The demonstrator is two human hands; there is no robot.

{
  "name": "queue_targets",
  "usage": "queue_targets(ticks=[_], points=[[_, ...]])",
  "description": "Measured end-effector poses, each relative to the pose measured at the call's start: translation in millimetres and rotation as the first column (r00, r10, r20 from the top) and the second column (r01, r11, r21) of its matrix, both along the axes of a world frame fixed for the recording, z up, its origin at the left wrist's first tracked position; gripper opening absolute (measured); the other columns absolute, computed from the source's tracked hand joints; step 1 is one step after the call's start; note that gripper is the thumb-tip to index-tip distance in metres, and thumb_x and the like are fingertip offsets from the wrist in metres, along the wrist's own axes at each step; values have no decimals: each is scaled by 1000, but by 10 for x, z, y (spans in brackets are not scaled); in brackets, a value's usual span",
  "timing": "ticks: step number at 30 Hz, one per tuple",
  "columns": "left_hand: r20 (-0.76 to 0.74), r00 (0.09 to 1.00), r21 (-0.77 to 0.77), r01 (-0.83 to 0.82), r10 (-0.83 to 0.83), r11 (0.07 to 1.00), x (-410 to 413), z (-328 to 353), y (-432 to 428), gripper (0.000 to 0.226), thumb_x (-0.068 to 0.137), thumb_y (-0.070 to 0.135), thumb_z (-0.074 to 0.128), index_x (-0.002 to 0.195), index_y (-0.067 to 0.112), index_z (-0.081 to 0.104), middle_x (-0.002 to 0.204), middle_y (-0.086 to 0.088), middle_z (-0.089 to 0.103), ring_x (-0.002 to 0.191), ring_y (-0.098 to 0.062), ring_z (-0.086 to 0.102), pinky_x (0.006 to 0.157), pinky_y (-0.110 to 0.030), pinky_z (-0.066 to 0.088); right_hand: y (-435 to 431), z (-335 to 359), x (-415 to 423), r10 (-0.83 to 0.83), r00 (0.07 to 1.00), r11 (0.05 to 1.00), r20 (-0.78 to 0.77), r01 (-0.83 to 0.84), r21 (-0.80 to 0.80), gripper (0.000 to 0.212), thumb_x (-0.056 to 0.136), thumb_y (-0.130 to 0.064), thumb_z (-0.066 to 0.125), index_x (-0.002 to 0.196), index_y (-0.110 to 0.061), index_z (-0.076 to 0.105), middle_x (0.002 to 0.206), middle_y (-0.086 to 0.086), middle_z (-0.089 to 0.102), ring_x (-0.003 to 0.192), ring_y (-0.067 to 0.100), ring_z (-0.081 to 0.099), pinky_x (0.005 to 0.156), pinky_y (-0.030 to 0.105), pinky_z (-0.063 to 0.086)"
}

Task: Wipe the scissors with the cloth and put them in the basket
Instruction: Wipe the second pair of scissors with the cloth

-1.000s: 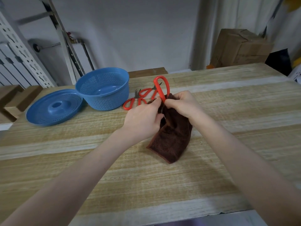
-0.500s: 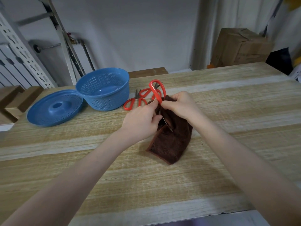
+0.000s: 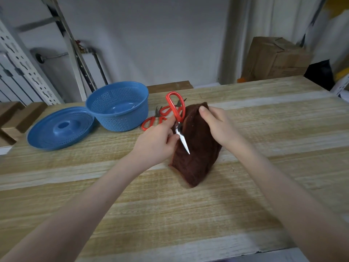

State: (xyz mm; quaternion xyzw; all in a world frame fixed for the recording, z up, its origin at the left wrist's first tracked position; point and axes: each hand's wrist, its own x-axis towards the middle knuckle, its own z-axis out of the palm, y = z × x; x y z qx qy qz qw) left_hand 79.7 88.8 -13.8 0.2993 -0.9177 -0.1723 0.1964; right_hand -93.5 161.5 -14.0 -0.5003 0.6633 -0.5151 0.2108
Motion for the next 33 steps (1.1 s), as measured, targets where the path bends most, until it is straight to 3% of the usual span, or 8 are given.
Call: queue_targets(ticks=[6,10,15,18,20,25,30,33], points=[[26,999,-23,45,-45,999,-10,32,22,38,92,17,54,129,14,49,60,11,55,62,-18,54,63,-43,50,-42,28,162,14,874,998,-486,13,53,37,87,-43,65,59,-30,45,56,-11,50,55,6,46,54,26,32],[62,995,-54,77,-74,996,2,30,52,31,93,18,53,123,14,50,63,12,57,70,-20,57,64,-43,50,-61,-76,177,69,982,998,-174,-68,11,28,81,-32,77,61,-29,57,52,-15,57,51,-1,52,54,22,38],[75,991,-36,112,-109,993,7,24,21,43,94,21,53,137,19,46,55,15,51,61,-10,47,59,-38,48,-27,-91,106,178,977,983,119,-183,31,17,85,-17,72,70,-21,65,58,-15,66,57,-2,60,57,14,44],[62,991,-3,115,-115,993,7,43,2,47,95,20,53,140,21,44,53,13,50,56,-7,46,58,-37,46,-19,-61,73,90,948,989,305,-121,85,11,86,-19,72,76,-17,70,68,-5,73,66,9,70,70,26,54],[59,992,32,109,-111,994,54,31,-41,41,95,19,53,136,22,48,51,10,50,52,-9,48,57,-39,47,-26,-44,-58,-87,905,993,415,47,106,10,86,-27,72,81,-18,72,81,3,76,79,19,73,85,38,57],[40,990,113,127,-132,985,114,-15,-39,46,96,17,53,140,25,44,52,9,53,49,-6,52,62,-45,51,-58,80,-241,-278,884,960,376,274,65,30,96,-46,53,83,-21,65,94,0,71,96,20,67,96,42,52],[26,982,119,184,-188,976,90,-46,-36,50,95,21,53,143,22,42,54,12,52,54,-11,52,62,-45,50,-132,299,-74,-301,789,916,536,395,-67,33,100,-51,38,99,-26,61,103,-12,64,111,14,58,104,35,43],[86,965,94,239,-247,967,55,-11,6,38,93,20,55,131,18,53,53,13,49,53,-8,48,55,-35,41,-140,177,135,-97,973,986,210,122,-111,44,102,-48,30,117,-22,62,111,-8,65,109,8,59,97,25,44]])
